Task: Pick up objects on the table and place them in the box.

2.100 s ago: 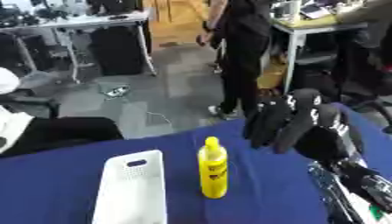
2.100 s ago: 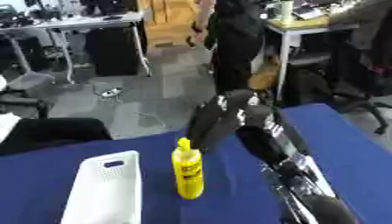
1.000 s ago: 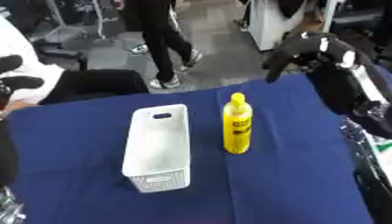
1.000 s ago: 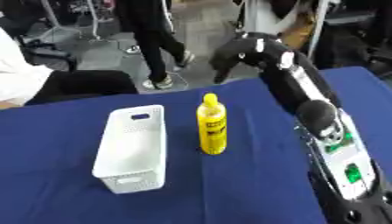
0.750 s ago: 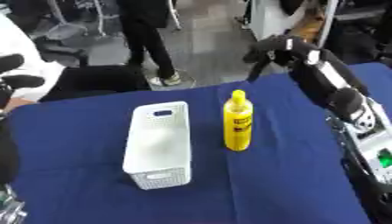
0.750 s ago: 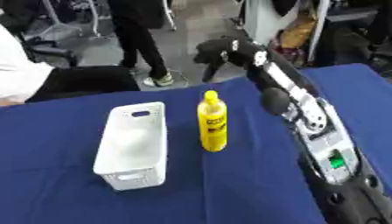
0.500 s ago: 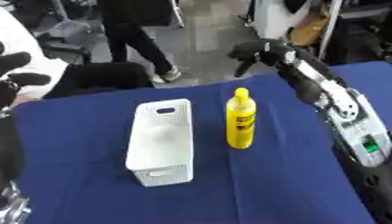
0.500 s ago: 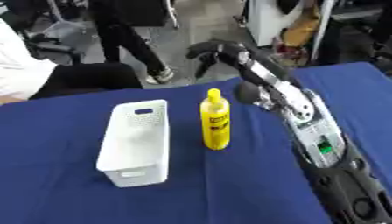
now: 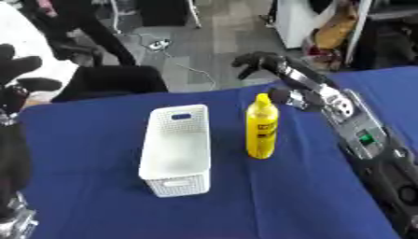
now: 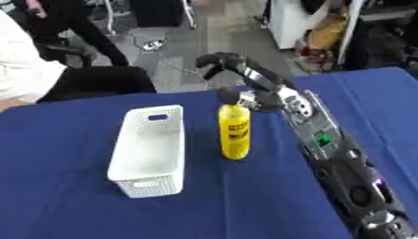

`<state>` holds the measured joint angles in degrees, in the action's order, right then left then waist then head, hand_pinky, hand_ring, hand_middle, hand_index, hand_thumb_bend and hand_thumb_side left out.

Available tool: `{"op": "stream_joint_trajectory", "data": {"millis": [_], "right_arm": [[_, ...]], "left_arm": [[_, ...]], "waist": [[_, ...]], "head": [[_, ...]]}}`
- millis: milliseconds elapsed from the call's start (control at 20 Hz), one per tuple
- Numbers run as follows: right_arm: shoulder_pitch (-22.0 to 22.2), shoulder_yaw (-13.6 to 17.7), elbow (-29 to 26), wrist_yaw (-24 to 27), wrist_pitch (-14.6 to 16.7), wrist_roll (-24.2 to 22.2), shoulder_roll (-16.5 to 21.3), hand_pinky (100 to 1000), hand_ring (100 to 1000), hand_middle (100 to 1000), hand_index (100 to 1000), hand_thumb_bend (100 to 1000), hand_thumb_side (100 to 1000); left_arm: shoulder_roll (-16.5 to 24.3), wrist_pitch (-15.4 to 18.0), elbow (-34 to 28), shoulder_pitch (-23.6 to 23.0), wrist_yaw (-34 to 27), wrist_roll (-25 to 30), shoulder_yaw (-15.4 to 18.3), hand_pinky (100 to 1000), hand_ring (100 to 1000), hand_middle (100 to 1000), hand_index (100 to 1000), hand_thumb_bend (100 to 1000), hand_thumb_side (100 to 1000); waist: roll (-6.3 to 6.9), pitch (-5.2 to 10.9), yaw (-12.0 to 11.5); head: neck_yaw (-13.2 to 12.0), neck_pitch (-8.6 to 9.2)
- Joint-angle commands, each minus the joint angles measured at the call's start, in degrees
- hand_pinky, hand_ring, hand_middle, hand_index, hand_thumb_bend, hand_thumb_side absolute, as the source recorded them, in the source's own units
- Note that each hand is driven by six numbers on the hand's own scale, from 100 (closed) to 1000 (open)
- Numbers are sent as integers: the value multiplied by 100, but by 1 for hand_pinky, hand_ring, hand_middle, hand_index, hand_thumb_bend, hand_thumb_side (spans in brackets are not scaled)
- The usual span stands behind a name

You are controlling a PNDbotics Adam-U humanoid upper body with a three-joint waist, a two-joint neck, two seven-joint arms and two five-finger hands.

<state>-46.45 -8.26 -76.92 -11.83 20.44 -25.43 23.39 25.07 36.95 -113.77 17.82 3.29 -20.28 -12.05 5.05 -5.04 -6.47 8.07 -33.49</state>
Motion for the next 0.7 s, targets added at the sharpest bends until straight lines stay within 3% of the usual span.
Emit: {"op": "stream_joint_trajectory", "data": {"millis": [50, 250, 300, 400, 700], "right_arm": [[-195, 69, 208, -159, 130, 253, 29, 1000, 798, 828, 935, 846, 928], [-242, 109, 487, -364, 214, 550, 29, 1000, 826, 850, 932, 857, 878], [-253, 100, 556, -429, 231, 570, 33, 1000, 857, 870, 925, 872, 818], [-276, 103, 695, -534, 252, 555, 25, 1000, 873, 879, 926, 881, 786], [-303, 160, 1009, -687, 218, 437, 13, 1000, 882, 888, 945, 879, 784]], "left_arm": [[77, 0, -83, 86, -25, 32, 1, 656, 758, 826, 850, 296, 938], [68, -6, -83, 82, -23, 54, -15, 655, 757, 826, 850, 295, 939], [65, -8, -83, 80, -22, 60, -20, 654, 757, 826, 850, 294, 940], [59, -11, -83, 78, -20, 72, -29, 653, 756, 826, 850, 294, 941], [48, -20, -83, 76, -15, 99, -45, 652, 755, 826, 850, 293, 942]], "waist": [[-17, 47, -14], [-15, 30, -19], [-13, 25, -19], [-10, 18, -18], [-9, 3, -22]], "head": [[-19, 95], [-36, 158], [-46, 179], [-45, 211], [-22, 244]]}}
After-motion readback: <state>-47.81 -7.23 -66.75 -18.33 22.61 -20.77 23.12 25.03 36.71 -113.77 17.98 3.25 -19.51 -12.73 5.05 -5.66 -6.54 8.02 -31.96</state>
